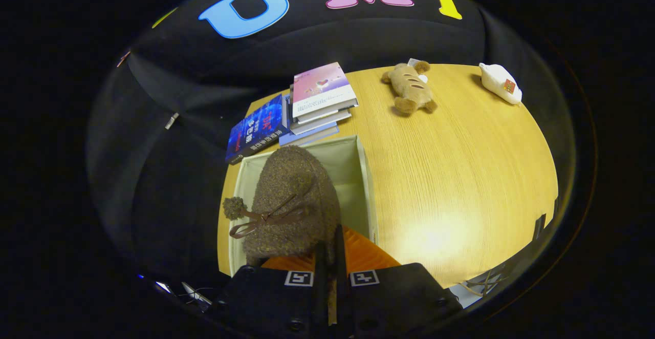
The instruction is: Open the storage box then place both shoes into the box .Put the left shoe in first, then the right shoe, with the right side of both shoes facing outward in a uniform manner.
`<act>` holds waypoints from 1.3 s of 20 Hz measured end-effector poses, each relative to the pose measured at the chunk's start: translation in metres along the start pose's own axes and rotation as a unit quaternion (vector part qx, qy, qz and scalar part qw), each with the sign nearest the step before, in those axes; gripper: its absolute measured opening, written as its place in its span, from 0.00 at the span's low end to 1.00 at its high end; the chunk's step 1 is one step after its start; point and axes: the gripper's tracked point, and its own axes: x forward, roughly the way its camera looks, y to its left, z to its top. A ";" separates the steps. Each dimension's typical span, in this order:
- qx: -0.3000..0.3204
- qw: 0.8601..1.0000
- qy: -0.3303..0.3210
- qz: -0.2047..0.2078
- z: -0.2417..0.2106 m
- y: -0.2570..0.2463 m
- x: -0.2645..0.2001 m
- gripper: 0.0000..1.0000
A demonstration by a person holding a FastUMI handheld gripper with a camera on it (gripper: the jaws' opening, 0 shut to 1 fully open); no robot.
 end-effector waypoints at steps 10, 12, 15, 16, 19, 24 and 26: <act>-0.018 0.996 -0.072 0.040 0.030 -0.001 -0.060 0.97; -0.032 0.993 -0.108 0.041 0.046 -0.016 -0.083 0.99; -0.069 0.982 -0.171 0.040 0.076 -0.044 -0.122 0.99; -0.084 0.977 -0.192 0.037 0.087 -0.054 -0.135 0.99; -0.111 0.961 -0.251 0.029 0.117 -0.088 -0.175 0.99; -0.140 0.934 -0.329 0.001 0.150 -0.161 -0.218 0.99; -0.149 0.926 -0.347 -0.007 0.149 -0.186 -0.227 0.99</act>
